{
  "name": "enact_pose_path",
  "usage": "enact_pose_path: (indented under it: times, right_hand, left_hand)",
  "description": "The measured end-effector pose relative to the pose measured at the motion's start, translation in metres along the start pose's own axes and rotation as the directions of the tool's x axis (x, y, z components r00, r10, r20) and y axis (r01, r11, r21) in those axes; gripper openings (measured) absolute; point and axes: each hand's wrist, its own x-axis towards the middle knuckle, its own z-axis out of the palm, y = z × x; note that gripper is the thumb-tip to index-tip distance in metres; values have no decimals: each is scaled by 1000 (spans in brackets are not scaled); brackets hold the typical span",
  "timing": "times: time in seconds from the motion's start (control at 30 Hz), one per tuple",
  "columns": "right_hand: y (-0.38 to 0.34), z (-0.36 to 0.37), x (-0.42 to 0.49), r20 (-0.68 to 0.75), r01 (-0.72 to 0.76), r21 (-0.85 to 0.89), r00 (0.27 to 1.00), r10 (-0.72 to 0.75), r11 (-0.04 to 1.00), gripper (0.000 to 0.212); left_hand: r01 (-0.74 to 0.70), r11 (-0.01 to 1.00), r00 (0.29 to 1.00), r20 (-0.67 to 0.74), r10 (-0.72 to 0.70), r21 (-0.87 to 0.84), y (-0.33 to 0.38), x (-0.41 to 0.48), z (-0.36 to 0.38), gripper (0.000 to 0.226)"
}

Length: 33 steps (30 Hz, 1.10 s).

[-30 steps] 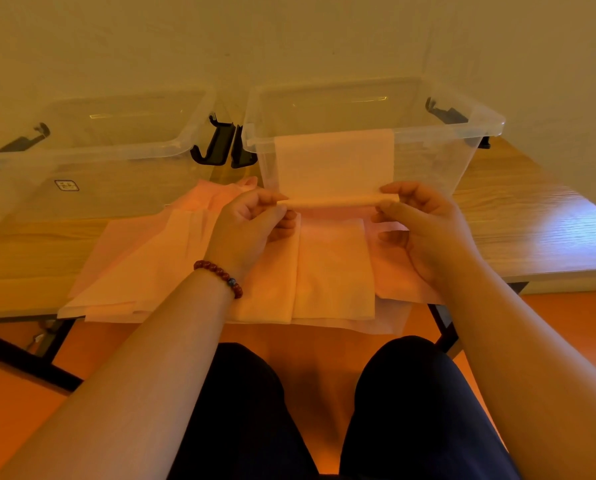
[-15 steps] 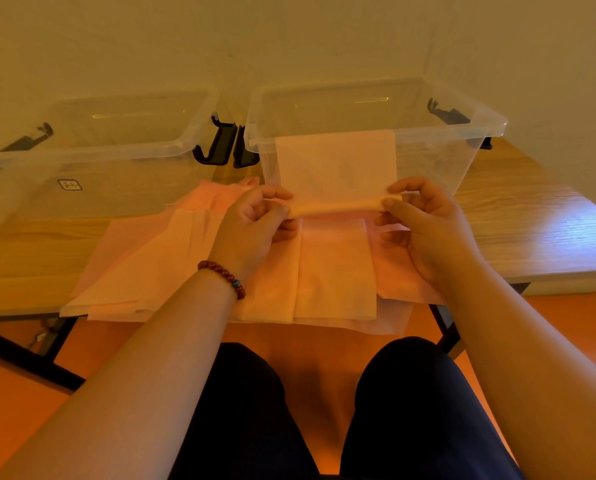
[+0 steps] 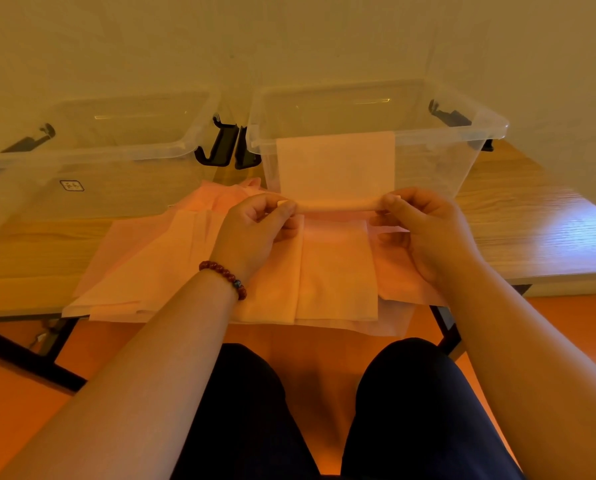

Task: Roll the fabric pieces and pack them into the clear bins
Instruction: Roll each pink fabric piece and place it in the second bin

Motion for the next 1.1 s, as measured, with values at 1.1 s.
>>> enact_pose_path:
  times: [1.1]
  right_hand:
    - [5, 0, 4, 111, 227, -648, 973, -205, 727, 11]
  left_hand:
    - [51, 998, 998, -24, -52, -32, -1, 2, 1, 10]
